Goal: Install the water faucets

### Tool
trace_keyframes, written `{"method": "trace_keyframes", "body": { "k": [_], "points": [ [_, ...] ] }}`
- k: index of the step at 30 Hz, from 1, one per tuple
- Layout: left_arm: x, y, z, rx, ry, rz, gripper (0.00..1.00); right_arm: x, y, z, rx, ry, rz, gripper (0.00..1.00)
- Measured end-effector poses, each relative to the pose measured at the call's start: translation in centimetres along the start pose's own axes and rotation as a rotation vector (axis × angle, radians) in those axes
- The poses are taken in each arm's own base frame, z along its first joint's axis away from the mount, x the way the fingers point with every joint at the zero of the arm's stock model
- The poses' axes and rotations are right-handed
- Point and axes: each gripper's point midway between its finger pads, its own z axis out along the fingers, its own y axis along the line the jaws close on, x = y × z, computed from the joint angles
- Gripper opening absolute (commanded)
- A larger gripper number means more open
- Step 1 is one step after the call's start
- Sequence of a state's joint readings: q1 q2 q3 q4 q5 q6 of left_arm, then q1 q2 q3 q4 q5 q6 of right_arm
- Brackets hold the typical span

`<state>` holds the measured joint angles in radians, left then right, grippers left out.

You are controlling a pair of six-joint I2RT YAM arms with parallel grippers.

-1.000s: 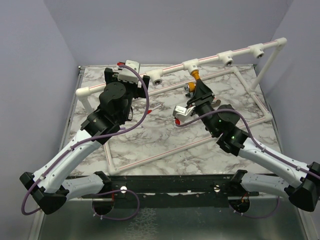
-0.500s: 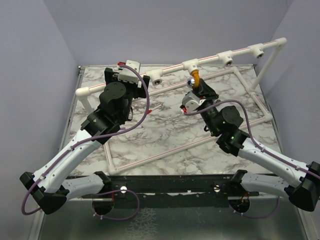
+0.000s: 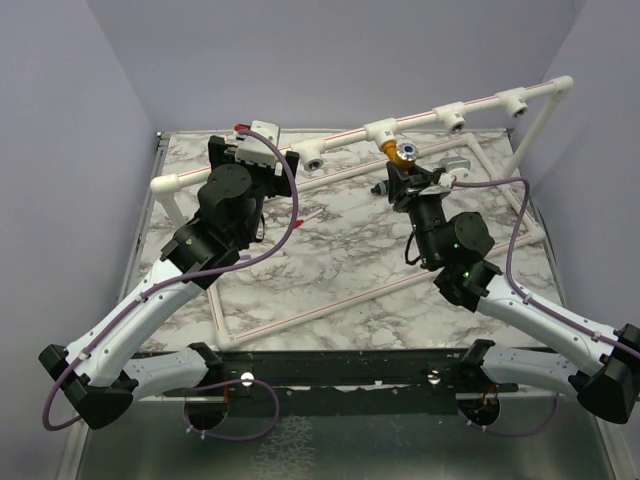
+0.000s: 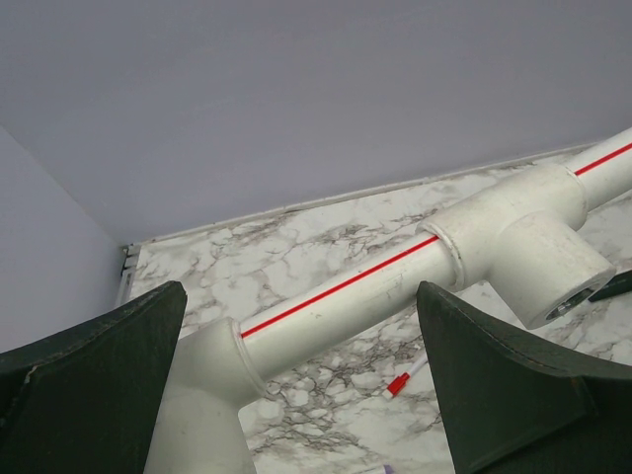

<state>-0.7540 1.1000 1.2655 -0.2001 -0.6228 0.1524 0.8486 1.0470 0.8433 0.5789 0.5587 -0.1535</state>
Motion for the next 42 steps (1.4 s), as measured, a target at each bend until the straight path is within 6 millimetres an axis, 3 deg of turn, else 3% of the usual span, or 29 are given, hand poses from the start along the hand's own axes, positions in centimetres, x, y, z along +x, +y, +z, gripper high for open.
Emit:
{"method": "trace_keyframes", "body": {
  "k": [13, 24, 39, 42],
  "points": [
    [0.0, 0.0, -0.2, 0.003, -0.002, -0.002, 0.99, 0.3, -0.5, -0.5, 0.181, 0.010, 0.705, 0.00],
    [0.0, -0.1, -0.4, 0.010, 0.000, 0.001, 0.99, 1.1, -0.4, -1.2, 0.265, 0.051, 1.151, 0.00],
    [0.0, -0.1, -0.4, 0.009, 0.001, 0.001, 0.99, 1.4, 0.0, -1.1, 0.279, 0.078, 1.264, 0.01],
    [0.0, -0.1, -0.4, 0.009, 0.001, 0.001, 0.99, 1.3, -0.1, -1.1, 0.276, 0.075, 1.229, 0.19]
  ]
}}
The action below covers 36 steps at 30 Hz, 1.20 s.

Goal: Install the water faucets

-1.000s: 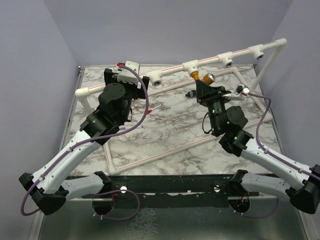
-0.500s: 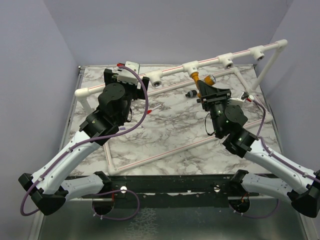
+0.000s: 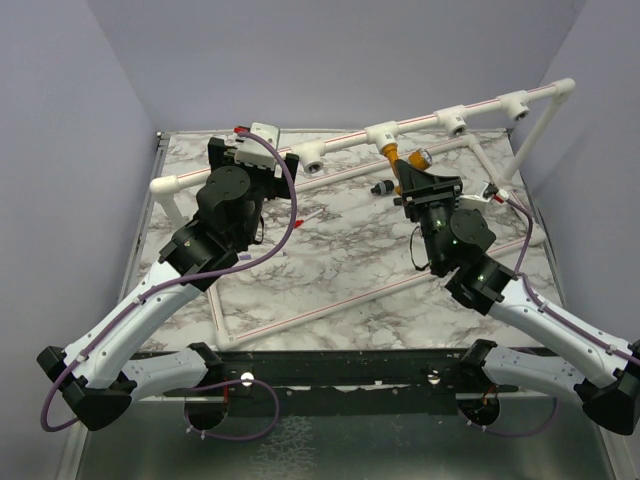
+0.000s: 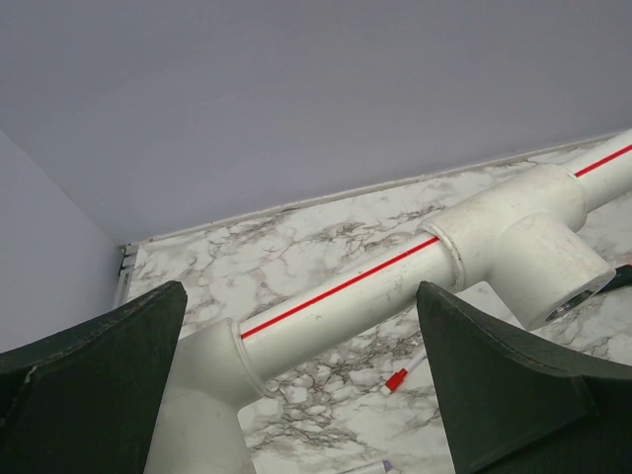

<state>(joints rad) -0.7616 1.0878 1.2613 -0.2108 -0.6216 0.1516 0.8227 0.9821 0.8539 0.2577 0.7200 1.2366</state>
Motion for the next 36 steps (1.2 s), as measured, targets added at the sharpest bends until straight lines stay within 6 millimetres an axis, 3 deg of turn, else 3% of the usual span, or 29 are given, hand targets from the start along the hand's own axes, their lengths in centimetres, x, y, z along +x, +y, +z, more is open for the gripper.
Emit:
{"method": "trace_keyframes", "body": {
  "k": [4, 8, 13, 23, 29, 36],
  "points": [
    [0.0, -0.1, 0.1, 0.001, 0.000, -0.001, 0.99, -0.5, 0.3, 0.0, -0.013, -0.018, -0.068, 0.46],
    [0.0, -0.3, 0.1, 0.007, -0.002, 0.000, 0.99, -0.7, 0.2, -0.1, -0.023, -0.032, -0.153, 0.57],
    [0.1, -0.3, 0.1, 0.006, 0.002, 0.003, 0.99, 0.0, -1.6, -0.3, -0.001, -0.015, -0.335, 0.60],
    [0.1, -0.3, 0.1, 0.006, 0.001, 0.003, 0.99, -0.8, -1.9, -0.2, -0.005, -0.046, -0.545, 0.60],
    [0.1, -0.3, 0.1, 0.006, 0.001, 0.003, 0.99, -1.1, -1.4, 0.2, -0.017, -0.069, -0.589, 0.61],
    [0.1, -0.3, 0.1, 0.006, 0.001, 0.003, 0.99, -1.9, 1.0, 0.7, -0.058, -0.115, -0.583, 0.60]
  ]
}}
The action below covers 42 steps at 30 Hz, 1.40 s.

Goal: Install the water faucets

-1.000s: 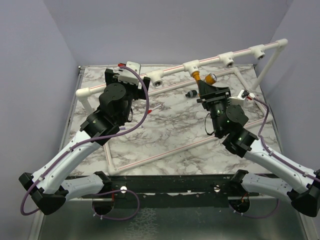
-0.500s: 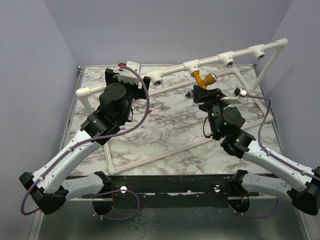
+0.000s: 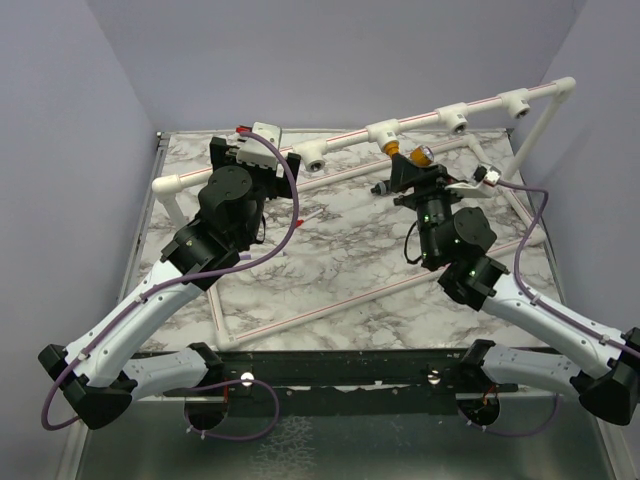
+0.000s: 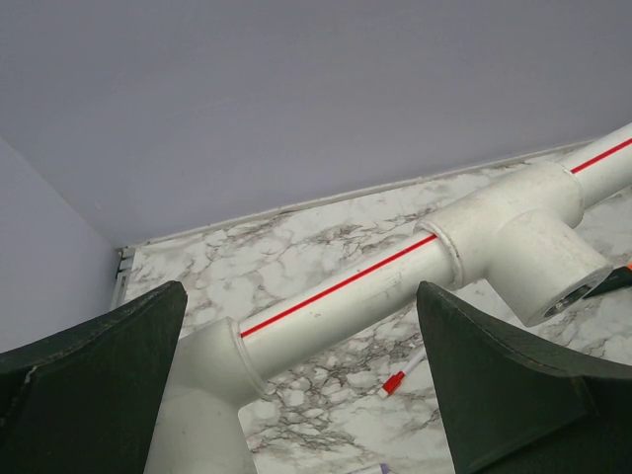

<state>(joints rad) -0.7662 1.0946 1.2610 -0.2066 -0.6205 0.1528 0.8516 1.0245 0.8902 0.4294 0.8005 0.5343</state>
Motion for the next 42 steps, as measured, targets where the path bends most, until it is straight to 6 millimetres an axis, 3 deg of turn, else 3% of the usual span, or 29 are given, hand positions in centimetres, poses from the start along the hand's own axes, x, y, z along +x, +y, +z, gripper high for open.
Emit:
{"method": "trace_keyframes", "body": {
  "k": [7, 9, 14, 17, 33, 40, 42],
  "points": [
    [0.0, 0.0, 0.0, 0.000, 0.000, 0.000, 0.99, 0.2, 0.2, 0.5, 0.004, -0.010, 0.002, 0.56],
    [0.0, 0.0, 0.0, 0.000, 0.000, 0.000, 0.99, 0.4, 0.1, 0.6, 0.010, -0.007, 0.008, 0.50],
    [0.0, 0.0, 0.0, -0.001, -0.004, -0.003, 0.99, 0.4, -0.2, 0.8, 0.029, -0.014, 0.054, 0.27],
    [0.0, 0.0, 0.0, -0.001, -0.005, -0.002, 0.99, 0.5, -0.4, 1.0, 0.034, -0.005, 0.084, 0.01],
    [0.1, 0.3, 0.0, -0.015, -0.004, 0.002, 0.99, 1.6, 0.1, 1.2, -0.057, 0.149, 0.479, 0.01],
    [0.1, 0.3, 0.0, -0.016, -0.003, 0.004, 0.99, 1.2, 0.3, 1.1, -0.067, 0.147, 0.491, 0.01],
    [0.1, 0.3, 0.0, -0.016, -0.004, 0.004, 0.99, 1.1, 0.3, 1.1, -0.069, 0.144, 0.472, 0.08]
  ]
}}
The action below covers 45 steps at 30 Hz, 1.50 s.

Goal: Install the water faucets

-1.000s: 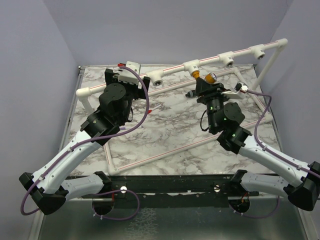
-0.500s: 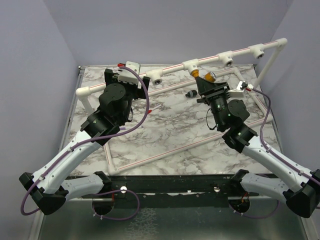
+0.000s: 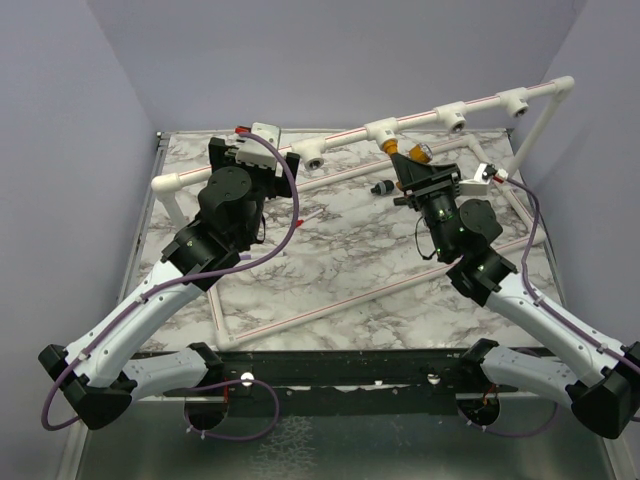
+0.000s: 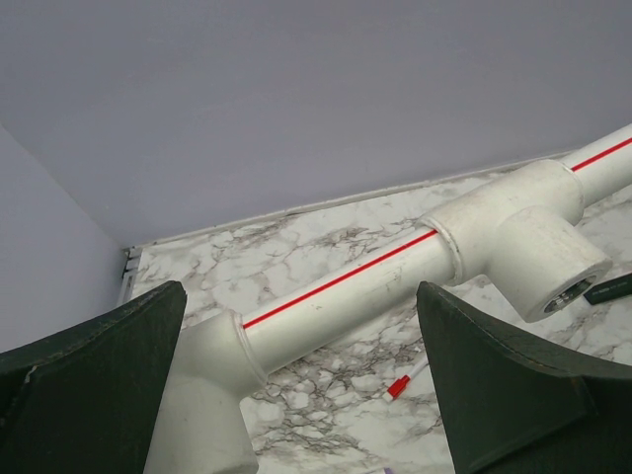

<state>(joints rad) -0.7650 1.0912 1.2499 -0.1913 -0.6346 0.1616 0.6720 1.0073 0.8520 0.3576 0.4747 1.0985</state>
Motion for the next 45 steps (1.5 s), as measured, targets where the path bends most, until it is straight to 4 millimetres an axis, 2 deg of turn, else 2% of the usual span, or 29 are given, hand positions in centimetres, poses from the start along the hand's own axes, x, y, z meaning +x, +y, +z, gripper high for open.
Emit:
{"method": "trace_keyframes", "body": {
  "k": [7, 12, 20, 25, 34, 37, 45],
  "points": [
    [0.0, -0.1, 0.1, 0.000, 0.002, 0.001, 0.99, -0.3, 0.0, 0.0, 0.001, -0.006, -0.087, 0.45],
    [-0.1, -0.2, 0.1, 0.003, 0.001, 0.000, 0.99, -0.6, -0.4, 0.0, 0.016, -0.022, -0.142, 0.59],
    [-0.1, -0.2, 0.2, 0.004, 0.012, 0.005, 0.99, -1.4, -1.5, -0.3, 0.050, -0.038, -0.303, 0.77],
    [-0.1, -0.3, 0.2, 0.004, 0.022, 0.006, 0.99, -2.3, -0.8, -0.4, 0.035, -0.053, -0.400, 0.84],
    [0.0, -0.3, 0.3, 0.002, 0.037, 0.001, 0.99, -6.4, 4.1, -1.8, -0.059, -0.136, -0.543, 0.85],
    [-0.2, -0.6, 0.5, 0.007, 0.042, -0.002, 0.99, -7.5, 5.0, -2.6, -0.070, -0.154, -0.600, 0.86],
    [-0.7, -1.2, 0.8, 0.024, 0.070, 0.000, 0.99, -9.8, 3.6, -4.6, 0.011, -0.172, -0.766, 0.87]
  ]
}}
